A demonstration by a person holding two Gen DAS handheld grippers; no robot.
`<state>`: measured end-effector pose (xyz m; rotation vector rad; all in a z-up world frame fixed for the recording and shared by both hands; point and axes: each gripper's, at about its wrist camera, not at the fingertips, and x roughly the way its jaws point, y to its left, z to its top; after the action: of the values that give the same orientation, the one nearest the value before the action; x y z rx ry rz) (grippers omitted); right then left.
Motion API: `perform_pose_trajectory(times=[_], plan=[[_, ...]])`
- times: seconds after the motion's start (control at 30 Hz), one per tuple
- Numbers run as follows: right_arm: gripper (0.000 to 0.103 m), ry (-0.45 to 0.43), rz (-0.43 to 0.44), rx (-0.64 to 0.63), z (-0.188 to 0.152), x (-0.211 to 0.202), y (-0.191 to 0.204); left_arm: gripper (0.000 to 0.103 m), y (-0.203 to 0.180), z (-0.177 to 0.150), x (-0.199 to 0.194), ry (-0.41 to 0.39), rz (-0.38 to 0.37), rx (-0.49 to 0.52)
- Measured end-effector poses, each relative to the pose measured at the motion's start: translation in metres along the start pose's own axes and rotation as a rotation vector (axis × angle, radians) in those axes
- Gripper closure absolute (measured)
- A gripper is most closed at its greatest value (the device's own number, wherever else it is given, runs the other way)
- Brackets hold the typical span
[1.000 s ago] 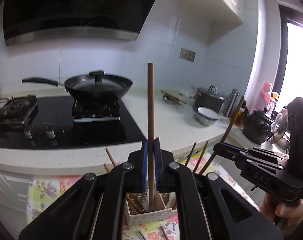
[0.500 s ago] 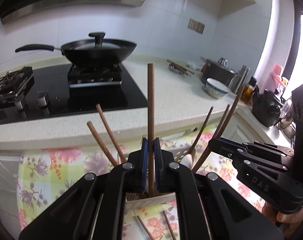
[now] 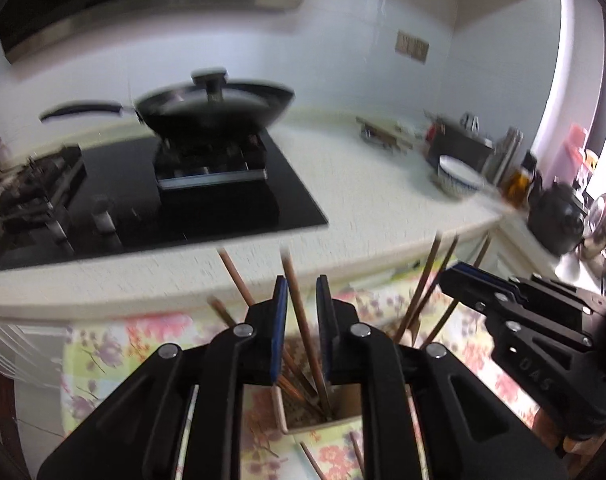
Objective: Organize utensils
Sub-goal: 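Open both tools to release the chopsticks and pull back, then grasp a wooden chopstick with the left tool while the right tool grasps another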
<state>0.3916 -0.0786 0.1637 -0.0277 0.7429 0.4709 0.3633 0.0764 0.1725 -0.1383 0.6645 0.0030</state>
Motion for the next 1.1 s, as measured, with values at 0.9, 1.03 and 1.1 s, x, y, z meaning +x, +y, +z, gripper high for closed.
perform_pose_trajectory(times=[0.9,1.03,1.1], plan=[[0.019,0.061,-0.196,0.123,-0.265,-0.047,-0.035,0.073,-0.002,-0.231,-0.004,0.183,-0.111,-0.088],[0.019,0.073,-0.220,0.128,-0.269,-0.044,-0.036,0.073,-0.010,-0.239,0.022,0.258,-0.075,-0.088],[0.019,0.085,-0.214,0.139,-0.270,-0.040,-0.039,0.073,-0.015,-0.240,0.031,0.263,-0.046,-0.054]])
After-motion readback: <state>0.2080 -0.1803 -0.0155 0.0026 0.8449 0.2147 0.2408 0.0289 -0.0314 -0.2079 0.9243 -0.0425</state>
